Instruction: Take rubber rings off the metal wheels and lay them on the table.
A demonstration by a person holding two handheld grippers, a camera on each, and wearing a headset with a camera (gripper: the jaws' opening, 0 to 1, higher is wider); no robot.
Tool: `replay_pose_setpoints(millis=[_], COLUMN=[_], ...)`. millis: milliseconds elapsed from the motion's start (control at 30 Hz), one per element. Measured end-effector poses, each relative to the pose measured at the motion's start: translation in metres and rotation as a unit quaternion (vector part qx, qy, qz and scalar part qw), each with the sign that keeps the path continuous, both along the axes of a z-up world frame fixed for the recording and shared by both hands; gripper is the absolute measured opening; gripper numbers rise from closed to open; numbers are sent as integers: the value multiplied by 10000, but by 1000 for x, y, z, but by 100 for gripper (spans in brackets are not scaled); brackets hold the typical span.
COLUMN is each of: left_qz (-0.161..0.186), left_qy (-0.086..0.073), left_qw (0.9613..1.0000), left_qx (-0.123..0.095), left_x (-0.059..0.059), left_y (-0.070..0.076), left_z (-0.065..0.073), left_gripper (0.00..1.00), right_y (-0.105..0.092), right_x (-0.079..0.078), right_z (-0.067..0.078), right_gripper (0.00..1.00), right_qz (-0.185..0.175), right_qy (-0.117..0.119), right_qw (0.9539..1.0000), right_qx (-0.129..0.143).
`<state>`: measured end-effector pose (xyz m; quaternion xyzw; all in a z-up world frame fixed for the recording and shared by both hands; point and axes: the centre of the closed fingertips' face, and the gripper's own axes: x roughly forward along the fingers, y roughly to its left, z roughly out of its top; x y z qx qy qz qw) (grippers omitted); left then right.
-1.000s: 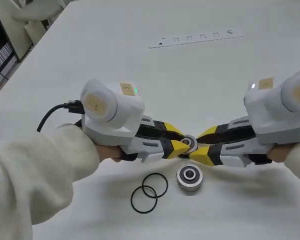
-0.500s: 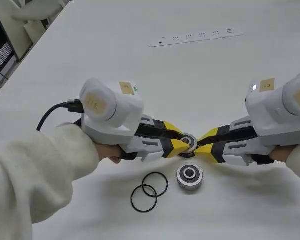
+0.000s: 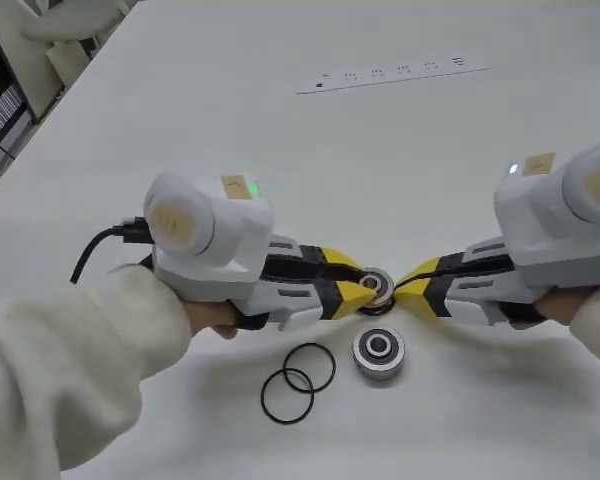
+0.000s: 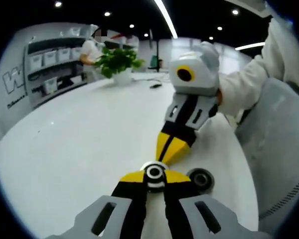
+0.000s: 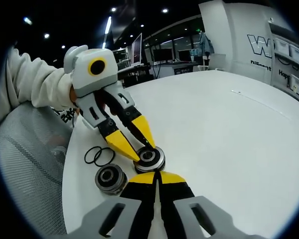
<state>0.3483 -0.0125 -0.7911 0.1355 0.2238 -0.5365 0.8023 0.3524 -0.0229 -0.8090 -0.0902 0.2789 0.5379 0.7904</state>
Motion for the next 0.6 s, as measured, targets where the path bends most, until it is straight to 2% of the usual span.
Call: replay_pose_setpoints(millis=[200,500,533,600], left_qz=[-204,-202,-201,-185], left_qy=[-86,-87,-89,-90], left_qw=[9993,9992,9992,9993], left_qx=[294,320,325,325], left_x=[2,3,3,4], left_y=[0,0,0,0], left_z=[-1,-1,-2,-2], left_gripper=[13,13,13,13], right_y=[1,0,0,0], right_x=[0,-1,-1,4], right_z=[1,3,3,7], right_gripper=[0,0,0,0], right_qz=[-83,-146,-134,-64], right_qy=[107,40,0,-378], right_qw=[9999,9999,9999,9993], right_qx=[71,56,36,-37])
